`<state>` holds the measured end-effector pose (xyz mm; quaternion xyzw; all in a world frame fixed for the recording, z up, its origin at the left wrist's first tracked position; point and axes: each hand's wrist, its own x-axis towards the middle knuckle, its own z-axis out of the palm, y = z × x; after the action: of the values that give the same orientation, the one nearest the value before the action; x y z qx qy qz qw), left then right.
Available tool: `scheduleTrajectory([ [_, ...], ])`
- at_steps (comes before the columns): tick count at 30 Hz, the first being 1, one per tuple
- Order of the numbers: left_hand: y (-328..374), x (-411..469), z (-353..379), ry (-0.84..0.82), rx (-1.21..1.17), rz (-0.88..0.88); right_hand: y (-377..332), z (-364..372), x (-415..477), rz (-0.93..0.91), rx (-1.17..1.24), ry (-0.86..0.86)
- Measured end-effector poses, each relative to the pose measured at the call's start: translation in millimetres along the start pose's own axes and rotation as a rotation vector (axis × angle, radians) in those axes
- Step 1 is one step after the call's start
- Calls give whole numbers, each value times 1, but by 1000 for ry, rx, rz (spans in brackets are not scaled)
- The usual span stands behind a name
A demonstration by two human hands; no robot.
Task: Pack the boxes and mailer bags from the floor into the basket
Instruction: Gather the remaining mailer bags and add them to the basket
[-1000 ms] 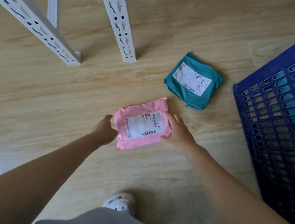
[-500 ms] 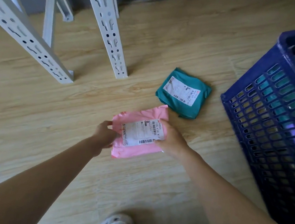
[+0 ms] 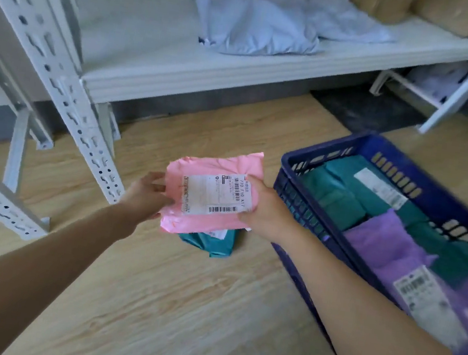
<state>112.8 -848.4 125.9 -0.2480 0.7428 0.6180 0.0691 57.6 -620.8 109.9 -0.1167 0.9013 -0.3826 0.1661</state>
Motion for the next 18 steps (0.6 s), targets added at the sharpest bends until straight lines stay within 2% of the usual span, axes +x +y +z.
scheduleTrajectory([
  [8,109,10,109,-164,78,295,33,-132,-41,55,77,314],
  [15,148,12,253,-320,241,395,121,-211,-100,244,108,413],
  [18,147,2,315,-408,259,378,163,-236,-130,324,48,438],
])
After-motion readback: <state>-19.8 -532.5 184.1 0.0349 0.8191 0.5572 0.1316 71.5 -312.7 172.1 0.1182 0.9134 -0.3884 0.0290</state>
